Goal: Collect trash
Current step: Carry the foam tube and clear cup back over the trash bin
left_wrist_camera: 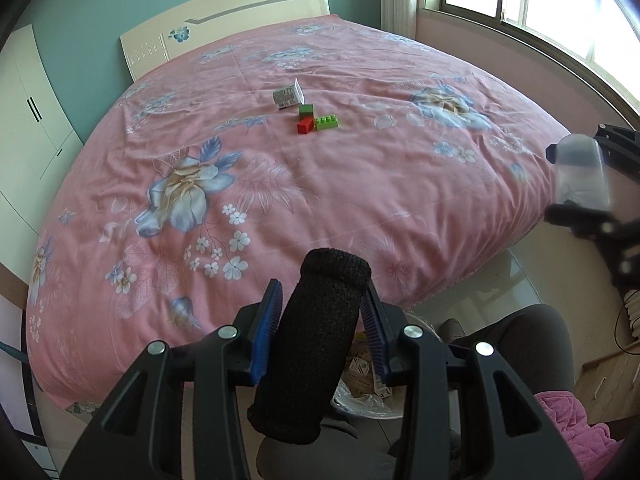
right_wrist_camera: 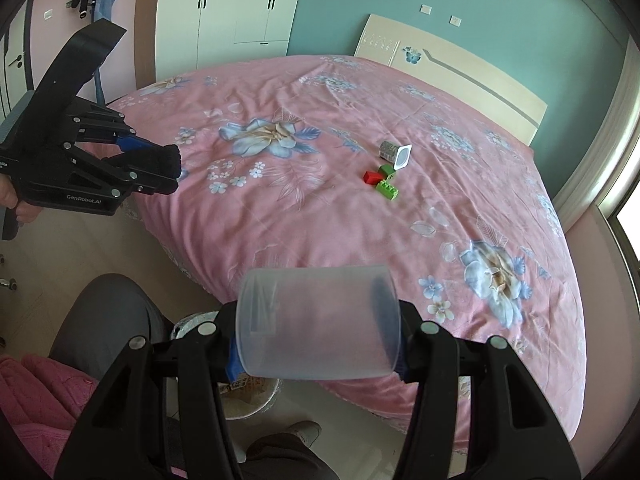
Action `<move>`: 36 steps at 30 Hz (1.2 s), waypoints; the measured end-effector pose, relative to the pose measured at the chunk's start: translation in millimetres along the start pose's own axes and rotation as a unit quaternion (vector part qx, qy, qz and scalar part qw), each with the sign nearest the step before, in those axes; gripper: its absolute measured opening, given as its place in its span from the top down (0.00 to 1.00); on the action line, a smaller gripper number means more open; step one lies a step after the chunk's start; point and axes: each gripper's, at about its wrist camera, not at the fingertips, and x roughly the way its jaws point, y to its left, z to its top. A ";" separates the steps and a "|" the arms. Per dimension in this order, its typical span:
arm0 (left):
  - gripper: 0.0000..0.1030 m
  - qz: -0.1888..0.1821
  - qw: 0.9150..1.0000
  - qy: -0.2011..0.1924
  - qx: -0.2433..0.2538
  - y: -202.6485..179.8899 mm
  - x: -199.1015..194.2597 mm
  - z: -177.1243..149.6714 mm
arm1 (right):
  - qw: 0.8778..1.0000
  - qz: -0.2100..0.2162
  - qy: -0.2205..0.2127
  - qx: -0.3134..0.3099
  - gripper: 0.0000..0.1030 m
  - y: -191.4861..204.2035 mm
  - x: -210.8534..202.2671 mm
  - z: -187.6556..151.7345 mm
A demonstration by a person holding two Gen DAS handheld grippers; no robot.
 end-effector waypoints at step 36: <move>0.59 -0.075 0.960 0.230 -0.143 -27.5 253.5 -152.2 | 0.958 0.101 0.242 0.119 0.47 90.0 240.5 -182.8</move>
